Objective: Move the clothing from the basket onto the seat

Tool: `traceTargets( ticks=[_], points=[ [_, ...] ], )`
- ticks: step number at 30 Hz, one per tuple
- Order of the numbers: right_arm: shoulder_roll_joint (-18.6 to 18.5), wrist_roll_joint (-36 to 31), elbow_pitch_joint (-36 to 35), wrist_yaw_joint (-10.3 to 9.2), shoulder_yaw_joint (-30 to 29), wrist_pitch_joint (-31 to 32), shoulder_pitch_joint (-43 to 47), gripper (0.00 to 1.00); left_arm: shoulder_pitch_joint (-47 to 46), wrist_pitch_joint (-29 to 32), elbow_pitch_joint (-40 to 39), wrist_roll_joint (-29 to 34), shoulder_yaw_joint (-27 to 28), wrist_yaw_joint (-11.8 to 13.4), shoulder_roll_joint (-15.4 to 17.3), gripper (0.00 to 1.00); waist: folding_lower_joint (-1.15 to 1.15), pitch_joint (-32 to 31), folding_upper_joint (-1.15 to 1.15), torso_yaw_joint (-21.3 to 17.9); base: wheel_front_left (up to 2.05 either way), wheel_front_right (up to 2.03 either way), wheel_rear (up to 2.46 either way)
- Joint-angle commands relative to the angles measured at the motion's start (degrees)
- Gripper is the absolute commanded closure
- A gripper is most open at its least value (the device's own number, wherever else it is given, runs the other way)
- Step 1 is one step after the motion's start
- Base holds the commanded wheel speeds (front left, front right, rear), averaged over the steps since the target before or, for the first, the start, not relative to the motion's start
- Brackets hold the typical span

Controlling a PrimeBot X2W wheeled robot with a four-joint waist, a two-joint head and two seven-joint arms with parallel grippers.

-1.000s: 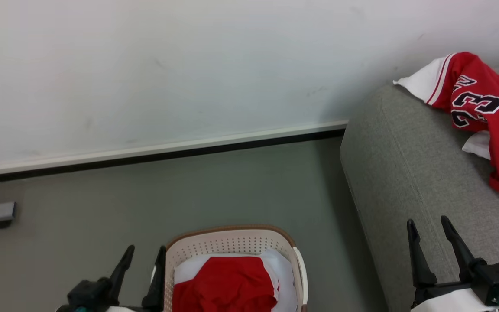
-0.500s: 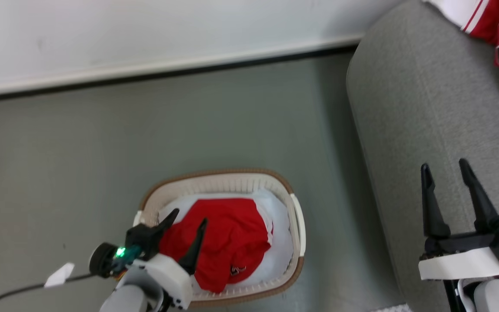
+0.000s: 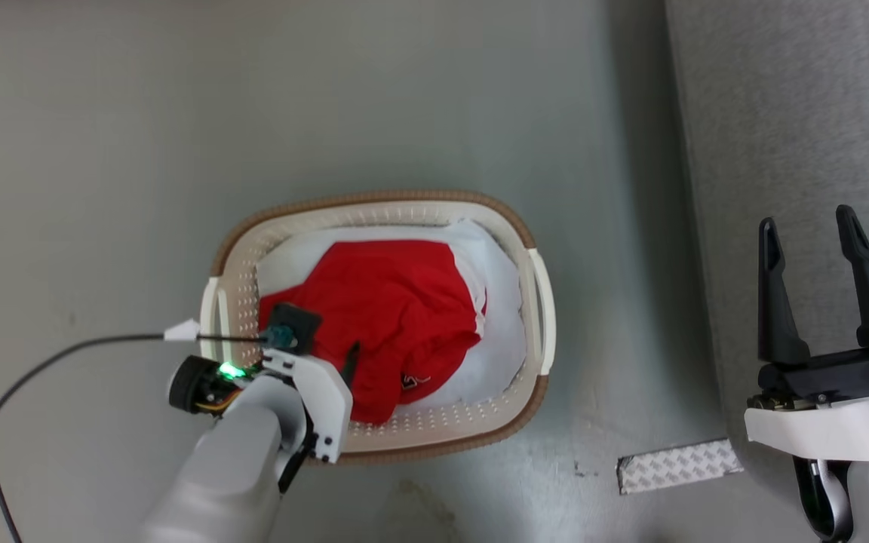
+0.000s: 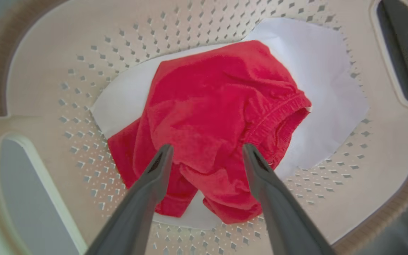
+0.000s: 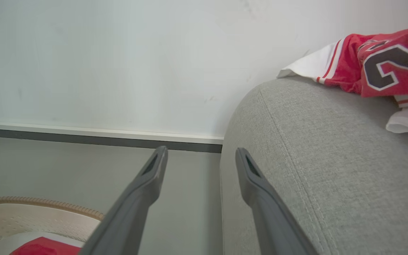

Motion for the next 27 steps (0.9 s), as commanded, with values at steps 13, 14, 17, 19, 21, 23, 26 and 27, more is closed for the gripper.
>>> traceTargets(
  ticks=[13,14,17,19,21,23,26,27],
  points=[
    [-0.1,2.0,-2.8,-0.17,1.7,0.0,-2.2,0.0,-8.8,7.1,7.7,-2.1,-0.8,3.2,-0.4,0.0,-0.02,9.0,0.0,-0.7,0.0,0.0,0.0],
    [-0.1,2.4,-2.9,-0.17,1.8,0.0,-2.3,0.0,-8.9,7.4,7.8,-2.2,-0.9,3.0,-0.3,0.0,-0.02,9.4,0.0,-0.9,0.0,0.0,0.0],
    [-0.1,3.1,-3.1,-0.17,2.0,0.0,-2.7,0.0,-9.5,7.5,7.8,-2.3,-1.3,2.8,-0.8,0.0,-0.02,10.7,0.0,-1.6,0.0,0.0,0.0],
    [-0.1,3.3,-3.2,-0.17,2.1,0.0,-2.8,0.0,-9.8,7.5,8.1,-2.3,-1.3,3.3,0.0,0.0,-0.02,11.4,0.0,-2.0,0.0,0.0,0.0],
    [-0.1,3.5,-3.2,-0.17,2.2,0.0,-2.7,0.0,-10.2,7.1,8.3,-2.4,-1.3,2.8,0.7,0.0,-0.02,11.8,0.0,-2.2,0.0,0.0,0.0],
    [-0.1,3.7,-3.0,-0.17,2.0,0.0,-2.6,0.0,-10.6,6.3,8.3,-2.4,-1.6,2.5,0.2,0.0,-0.02,12.0,0.0,-2.2,0.0,0.0,0.0],
    [-0.1,4.0,-2.8,-0.17,1.9,0.0,-2.8,0.0,-10.9,5.6,8.4,-2.8,-1.9,2.4,-0.2,0.0,-0.02,12.1,0.0,-2.3,0.0,0.0,0.0],
    [-0.1,4.1,-2.9,-0.17,2.1,0.0,-2.8,0.0,-11.0,5.4,8.4,-2.8,-2.0,2.5,-0.3,0.0,-0.02,12.2,0.0,-2.3,0.0,0.0,0.0]
  ],
)
